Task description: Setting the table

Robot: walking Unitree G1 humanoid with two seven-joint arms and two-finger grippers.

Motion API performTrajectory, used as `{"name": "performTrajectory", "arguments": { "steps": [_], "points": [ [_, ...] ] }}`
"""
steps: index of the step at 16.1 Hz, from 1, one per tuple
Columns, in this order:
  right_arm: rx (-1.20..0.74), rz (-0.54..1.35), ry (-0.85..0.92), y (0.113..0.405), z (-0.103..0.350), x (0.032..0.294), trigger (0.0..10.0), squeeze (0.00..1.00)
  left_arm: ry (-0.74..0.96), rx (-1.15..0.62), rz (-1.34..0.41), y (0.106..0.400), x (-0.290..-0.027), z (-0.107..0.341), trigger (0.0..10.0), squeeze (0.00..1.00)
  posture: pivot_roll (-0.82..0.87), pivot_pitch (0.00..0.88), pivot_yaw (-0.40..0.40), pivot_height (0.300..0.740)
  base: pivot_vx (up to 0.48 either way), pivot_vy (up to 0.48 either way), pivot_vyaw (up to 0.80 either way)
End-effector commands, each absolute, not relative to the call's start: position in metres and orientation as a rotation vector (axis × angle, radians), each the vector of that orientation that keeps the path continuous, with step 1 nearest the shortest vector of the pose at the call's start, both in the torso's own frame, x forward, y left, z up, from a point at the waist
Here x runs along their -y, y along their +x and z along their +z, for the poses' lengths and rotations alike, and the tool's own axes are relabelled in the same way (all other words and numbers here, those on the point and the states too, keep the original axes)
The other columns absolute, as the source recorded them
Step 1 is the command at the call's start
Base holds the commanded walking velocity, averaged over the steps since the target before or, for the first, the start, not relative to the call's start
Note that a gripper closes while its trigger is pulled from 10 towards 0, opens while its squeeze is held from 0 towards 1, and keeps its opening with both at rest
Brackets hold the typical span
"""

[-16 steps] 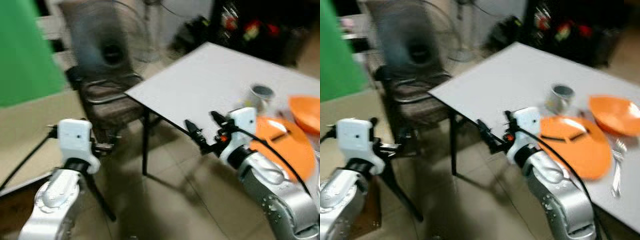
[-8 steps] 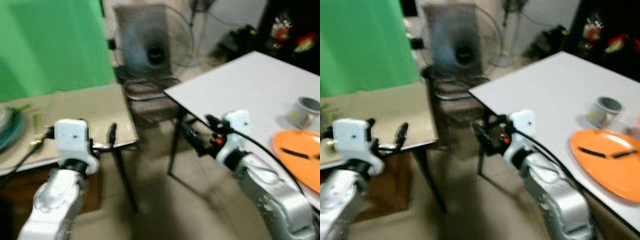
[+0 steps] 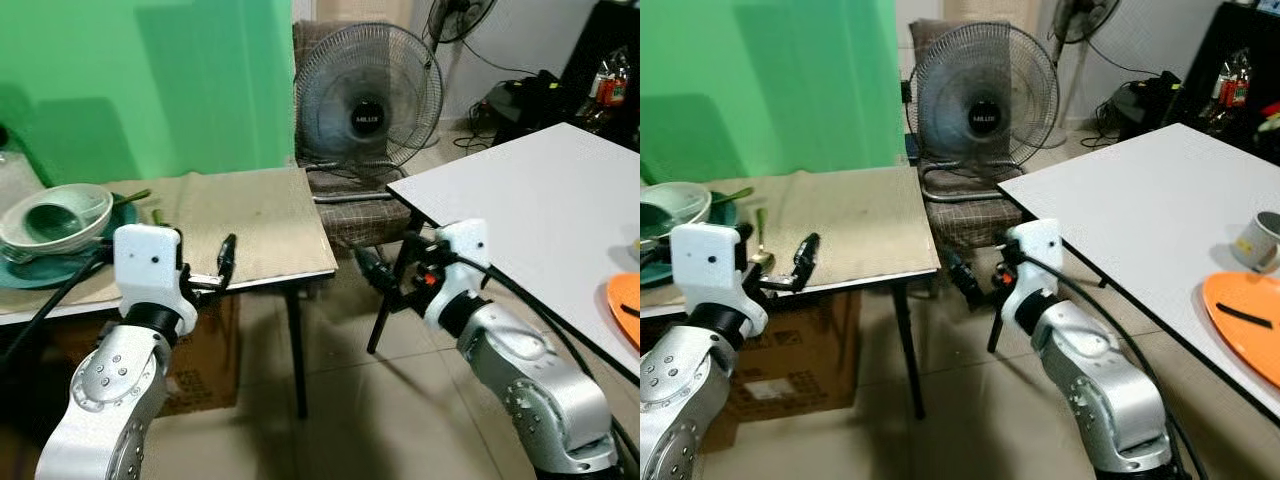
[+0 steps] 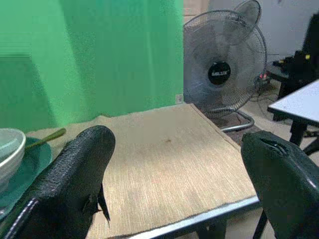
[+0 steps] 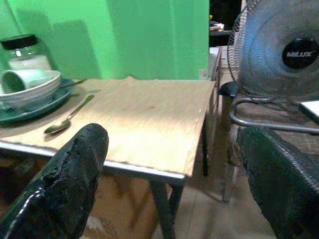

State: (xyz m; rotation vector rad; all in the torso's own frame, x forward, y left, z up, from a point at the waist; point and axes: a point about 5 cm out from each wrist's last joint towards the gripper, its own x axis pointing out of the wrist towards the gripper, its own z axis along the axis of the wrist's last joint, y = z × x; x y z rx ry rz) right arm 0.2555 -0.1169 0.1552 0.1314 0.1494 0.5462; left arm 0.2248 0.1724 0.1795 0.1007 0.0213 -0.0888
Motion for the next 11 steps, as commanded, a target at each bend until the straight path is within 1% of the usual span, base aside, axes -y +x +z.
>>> {"name": "performTrajectory", "arguments": {
  "steps": [1,4,11],
  "points": [
    [-0.150,0.541,0.111,0.256,0.154,0.118,10.0,1.00,0.109,-0.012,-0.113,0.228,-0.169,0.182,10.0,0.00,-0.05,0.018,0.037,0.740,0.304,0.000,0.80],
    [-0.162,0.532,0.118,0.257,0.150,0.117,10.0,1.00,0.117,-0.018,-0.110,0.228,-0.169,0.182,10.0,0.00,-0.04,0.015,0.026,0.740,0.307,0.000,0.80],
    [-0.174,0.417,0.142,0.267,0.146,0.128,10.0,1.00,0.119,-0.024,-0.112,0.228,-0.170,0.179,10.0,0.00,-0.03,0.000,0.013,0.740,0.306,0.000,0.00]
  ]
}}
